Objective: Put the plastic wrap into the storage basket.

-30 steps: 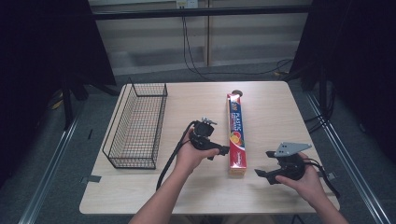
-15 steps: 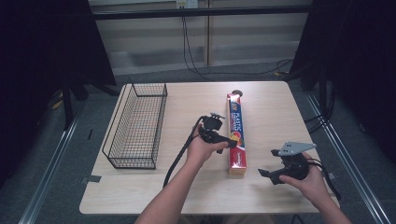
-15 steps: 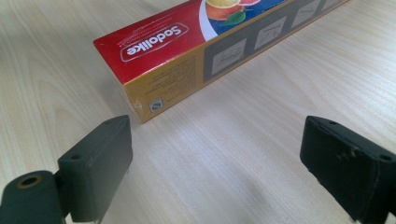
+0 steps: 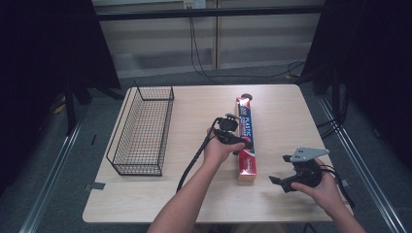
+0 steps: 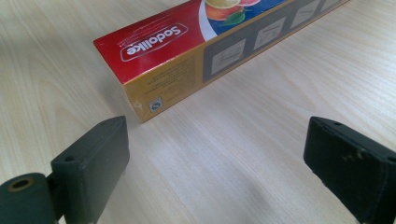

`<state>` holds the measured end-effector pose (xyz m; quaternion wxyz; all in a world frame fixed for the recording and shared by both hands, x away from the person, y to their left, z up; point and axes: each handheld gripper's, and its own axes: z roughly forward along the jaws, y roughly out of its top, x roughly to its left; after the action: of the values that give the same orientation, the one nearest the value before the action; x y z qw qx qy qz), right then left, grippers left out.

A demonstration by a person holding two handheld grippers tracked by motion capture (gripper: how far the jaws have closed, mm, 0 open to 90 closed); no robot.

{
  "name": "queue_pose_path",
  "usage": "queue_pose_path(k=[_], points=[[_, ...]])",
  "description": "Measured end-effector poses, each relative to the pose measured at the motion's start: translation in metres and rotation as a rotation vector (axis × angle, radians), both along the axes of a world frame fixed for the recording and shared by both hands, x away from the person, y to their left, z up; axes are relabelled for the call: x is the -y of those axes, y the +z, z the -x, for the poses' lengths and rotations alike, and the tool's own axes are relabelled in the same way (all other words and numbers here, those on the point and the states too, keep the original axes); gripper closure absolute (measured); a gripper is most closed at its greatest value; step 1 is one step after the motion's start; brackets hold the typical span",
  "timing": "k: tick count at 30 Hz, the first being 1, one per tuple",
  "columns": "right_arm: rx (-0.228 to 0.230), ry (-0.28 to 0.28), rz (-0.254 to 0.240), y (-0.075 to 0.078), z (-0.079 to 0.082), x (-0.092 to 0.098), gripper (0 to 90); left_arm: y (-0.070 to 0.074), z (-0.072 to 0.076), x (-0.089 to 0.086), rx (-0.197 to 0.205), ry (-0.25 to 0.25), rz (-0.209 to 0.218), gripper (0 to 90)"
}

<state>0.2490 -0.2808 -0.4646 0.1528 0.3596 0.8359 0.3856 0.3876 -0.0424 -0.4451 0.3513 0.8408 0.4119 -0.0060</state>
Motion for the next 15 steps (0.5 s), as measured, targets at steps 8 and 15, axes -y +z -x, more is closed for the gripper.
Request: queue_pose_path(k=[8, 15], points=[[0.004, -0.001, -0.008, 0.001, 0.000, 0.000, 6.7, -0.004, -0.003, 0.008, -0.004, -0.001, -0.009, 5.4], [0.004, 0.004, -0.004, 0.001, 0.001, 0.000, 6.9, -0.008, -0.005, 0.013, -0.014, -0.001, -0.020, 5.3]])
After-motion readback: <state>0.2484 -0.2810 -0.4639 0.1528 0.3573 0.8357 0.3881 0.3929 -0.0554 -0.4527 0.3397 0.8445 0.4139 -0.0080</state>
